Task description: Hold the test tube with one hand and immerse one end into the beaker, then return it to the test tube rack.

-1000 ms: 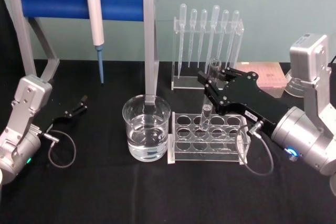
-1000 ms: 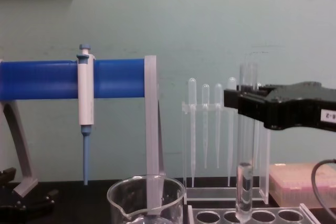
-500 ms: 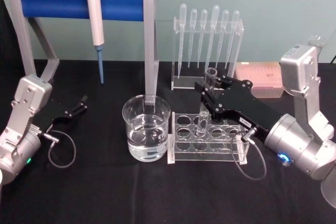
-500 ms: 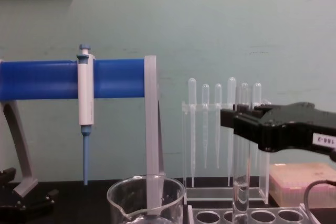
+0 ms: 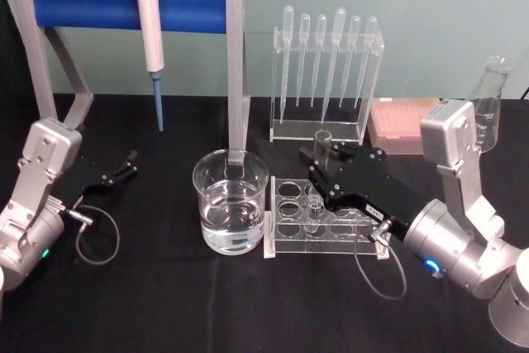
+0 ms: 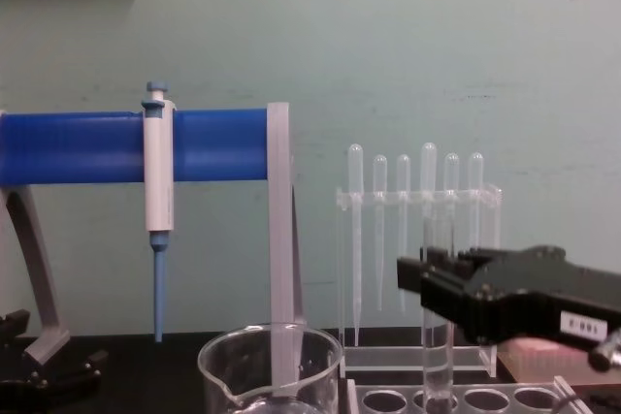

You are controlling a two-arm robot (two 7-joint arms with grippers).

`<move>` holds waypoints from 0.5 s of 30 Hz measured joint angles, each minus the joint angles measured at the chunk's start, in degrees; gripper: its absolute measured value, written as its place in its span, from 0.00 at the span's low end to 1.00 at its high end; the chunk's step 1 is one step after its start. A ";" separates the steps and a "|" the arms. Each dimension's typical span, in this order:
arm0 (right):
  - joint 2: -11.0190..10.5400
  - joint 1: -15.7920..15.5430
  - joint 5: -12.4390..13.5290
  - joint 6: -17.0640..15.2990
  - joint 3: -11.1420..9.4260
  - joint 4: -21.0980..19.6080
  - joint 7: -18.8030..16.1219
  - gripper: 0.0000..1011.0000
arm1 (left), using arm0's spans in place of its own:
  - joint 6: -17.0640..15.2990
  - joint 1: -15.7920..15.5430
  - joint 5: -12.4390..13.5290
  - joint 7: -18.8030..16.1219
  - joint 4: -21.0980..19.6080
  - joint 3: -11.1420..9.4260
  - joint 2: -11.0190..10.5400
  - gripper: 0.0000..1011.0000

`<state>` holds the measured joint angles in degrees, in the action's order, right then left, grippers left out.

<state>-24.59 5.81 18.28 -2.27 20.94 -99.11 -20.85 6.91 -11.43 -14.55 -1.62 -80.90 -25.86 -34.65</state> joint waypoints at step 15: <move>1.10 -0.65 -1.07 -0.05 0.08 2.52 -0.32 0.32 | 0.00 0.00 0.00 0.00 0.00 0.00 0.00 0.99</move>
<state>-23.49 5.17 17.21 -2.32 21.01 -96.59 -21.17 6.91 -11.43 -14.55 -1.62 -80.89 -25.86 -34.64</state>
